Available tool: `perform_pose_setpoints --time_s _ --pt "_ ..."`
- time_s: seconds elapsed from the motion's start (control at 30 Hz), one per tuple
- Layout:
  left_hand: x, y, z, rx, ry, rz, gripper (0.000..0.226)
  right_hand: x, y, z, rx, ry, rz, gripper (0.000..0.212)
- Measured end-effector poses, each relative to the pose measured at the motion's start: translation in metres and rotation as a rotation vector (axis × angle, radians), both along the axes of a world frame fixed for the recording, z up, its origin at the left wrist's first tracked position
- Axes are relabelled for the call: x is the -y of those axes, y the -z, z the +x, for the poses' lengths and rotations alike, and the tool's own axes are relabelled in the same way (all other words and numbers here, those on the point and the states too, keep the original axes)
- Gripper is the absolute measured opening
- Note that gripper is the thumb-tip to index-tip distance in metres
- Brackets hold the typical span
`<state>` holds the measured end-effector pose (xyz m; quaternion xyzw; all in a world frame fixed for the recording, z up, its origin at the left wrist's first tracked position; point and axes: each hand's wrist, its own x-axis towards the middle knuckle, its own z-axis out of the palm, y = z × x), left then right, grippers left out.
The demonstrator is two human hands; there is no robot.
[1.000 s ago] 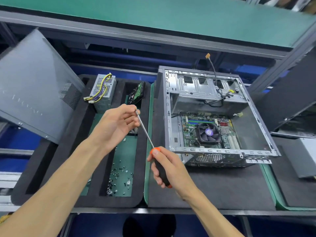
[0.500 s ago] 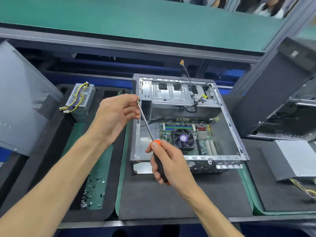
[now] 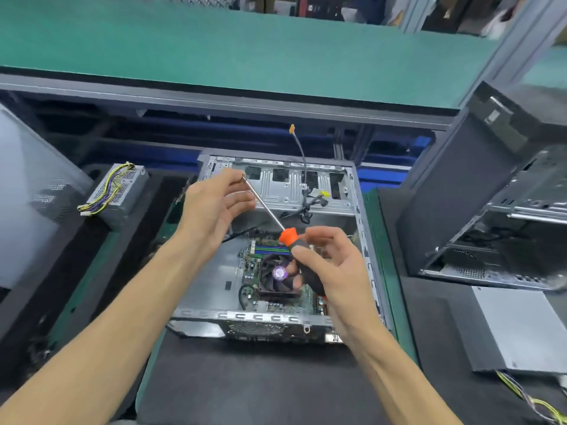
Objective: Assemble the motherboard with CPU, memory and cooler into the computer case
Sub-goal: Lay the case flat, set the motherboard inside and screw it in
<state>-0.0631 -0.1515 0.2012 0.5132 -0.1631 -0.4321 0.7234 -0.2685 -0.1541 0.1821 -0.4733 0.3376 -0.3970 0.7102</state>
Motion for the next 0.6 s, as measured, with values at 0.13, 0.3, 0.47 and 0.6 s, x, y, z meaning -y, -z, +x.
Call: perform_pose_setpoints --time_s 0.13,0.3,0.47,0.6 --pt "0.015 0.002 -0.002 -0.031 -0.025 0.023 0.013 0.023 -0.001 -0.007 0.083 -0.02 0.117 0.023" --pt "0.024 0.009 0.007 -0.097 -0.07 0.008 0.012 0.037 0.003 -0.005 0.304 0.014 0.207 0.018" --pt "0.022 0.023 0.005 -0.146 -0.098 0.008 0.01 0.051 0.008 0.006 0.342 0.186 0.125 0.024" --pt "0.02 0.028 0.004 -0.141 -0.098 -0.016 0.012 0.057 0.018 0.022 0.315 0.308 0.175 0.023"
